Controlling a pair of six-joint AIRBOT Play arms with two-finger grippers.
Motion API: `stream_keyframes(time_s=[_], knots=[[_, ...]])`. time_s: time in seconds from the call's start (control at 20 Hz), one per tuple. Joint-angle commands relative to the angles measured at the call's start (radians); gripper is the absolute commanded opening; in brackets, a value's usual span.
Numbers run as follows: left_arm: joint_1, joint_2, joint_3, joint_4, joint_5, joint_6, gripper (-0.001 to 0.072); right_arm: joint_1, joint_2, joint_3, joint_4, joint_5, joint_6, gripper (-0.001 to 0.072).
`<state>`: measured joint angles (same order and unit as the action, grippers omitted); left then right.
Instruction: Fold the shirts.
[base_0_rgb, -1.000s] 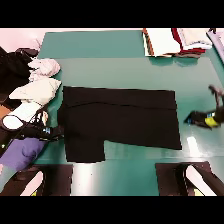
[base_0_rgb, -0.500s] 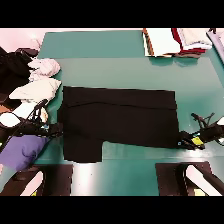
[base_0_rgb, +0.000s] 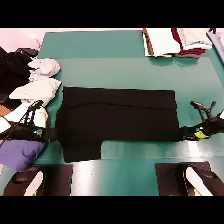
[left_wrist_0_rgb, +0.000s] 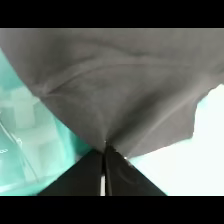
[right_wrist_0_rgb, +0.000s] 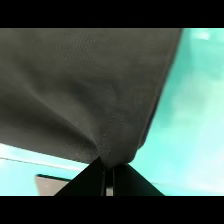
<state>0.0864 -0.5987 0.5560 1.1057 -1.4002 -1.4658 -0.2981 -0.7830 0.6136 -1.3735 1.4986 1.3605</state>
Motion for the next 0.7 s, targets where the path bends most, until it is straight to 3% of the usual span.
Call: stream_keyframes(time_s=[0.0,0.3,0.65], knots=[[0.000,0.034,0.026,0.013,-0.019,-0.018,0.0024,0.014,0.080,0.053,-0.093,0.018,0.019,0.0017],[0.000,-0.263,0.209,-0.014,0.277,0.097,0.0024,0.097,-0.214,0.287,-0.085,-0.125,0.027,0.0017],[0.000,-0.755,0.562,-0.056,0.401,0.134,0.0025,0.193,-0.570,0.601,-0.084,-0.189,0.100,0.0017]])
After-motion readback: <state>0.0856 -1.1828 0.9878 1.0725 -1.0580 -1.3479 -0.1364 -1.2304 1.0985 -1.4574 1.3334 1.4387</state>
